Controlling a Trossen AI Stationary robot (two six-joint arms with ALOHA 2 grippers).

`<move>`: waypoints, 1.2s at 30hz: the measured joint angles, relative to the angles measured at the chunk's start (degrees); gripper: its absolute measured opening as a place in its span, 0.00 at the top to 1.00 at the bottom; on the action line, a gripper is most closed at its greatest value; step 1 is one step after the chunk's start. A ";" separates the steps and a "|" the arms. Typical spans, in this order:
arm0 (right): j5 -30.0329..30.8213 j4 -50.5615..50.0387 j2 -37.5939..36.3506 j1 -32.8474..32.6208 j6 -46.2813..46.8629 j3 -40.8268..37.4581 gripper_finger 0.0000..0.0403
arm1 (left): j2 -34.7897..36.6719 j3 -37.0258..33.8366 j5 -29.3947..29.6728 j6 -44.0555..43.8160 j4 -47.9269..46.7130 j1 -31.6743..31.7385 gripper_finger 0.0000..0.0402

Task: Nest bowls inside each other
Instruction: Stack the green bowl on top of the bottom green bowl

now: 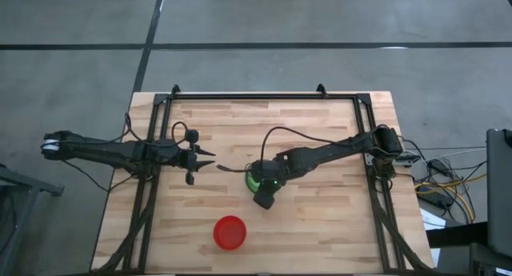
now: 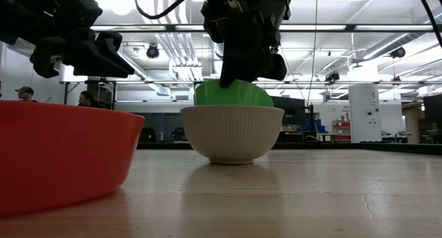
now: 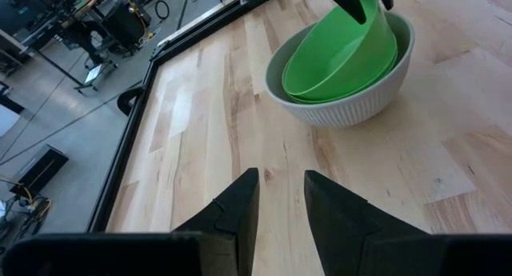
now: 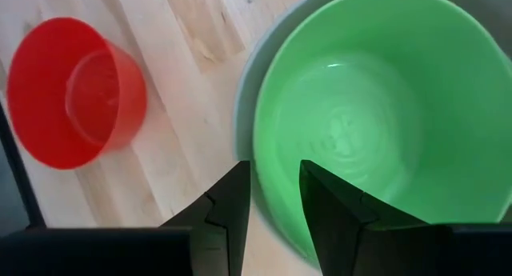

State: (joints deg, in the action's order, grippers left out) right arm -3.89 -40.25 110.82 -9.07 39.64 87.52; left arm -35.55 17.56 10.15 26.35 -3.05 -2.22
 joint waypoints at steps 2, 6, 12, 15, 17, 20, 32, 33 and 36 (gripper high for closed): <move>0.01 0.03 0.37 0.15 -0.12 0.00 0.73 | 0.00 -0.01 0.00 0.01 0.01 0.01 0.73; -0.06 0.11 1.40 0.22 -0.22 -0.02 0.75 | 0.00 -0.02 0.00 0.02 0.00 -0.02 0.73; -0.49 -0.40 2.68 0.65 -0.87 -0.02 0.79 | -0.02 -0.01 -0.01 0.02 -0.01 -0.01 0.73; -0.67 -0.41 2.53 1.38 -0.87 0.00 0.80 | -0.02 0.00 0.00 0.02 -0.02 -0.01 0.73; -0.62 -0.64 2.39 1.67 -0.87 0.00 0.80 | -0.02 0.00 0.00 0.00 0.01 0.00 0.73; -0.63 -0.72 2.17 1.77 -0.86 0.00 0.80 | -0.02 0.00 0.00 0.00 0.00 -0.02 0.73; -2.22 -0.76 1.91 1.73 -0.68 0.46 0.68 | -0.02 0.00 -0.01 -0.01 0.01 0.01 0.73; -2.22 -1.00 1.93 1.73 -0.83 0.89 0.68 | -0.02 0.00 -0.01 0.01 0.00 0.01 0.73; -2.16 -1.57 1.85 1.73 -1.74 2.49 0.67 | -0.02 0.00 0.00 0.02 0.01 -0.02 0.73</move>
State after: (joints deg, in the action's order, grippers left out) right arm -6.05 -41.82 112.67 -7.33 37.90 90.01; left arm -35.57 17.56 10.15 26.37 -3.05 -2.24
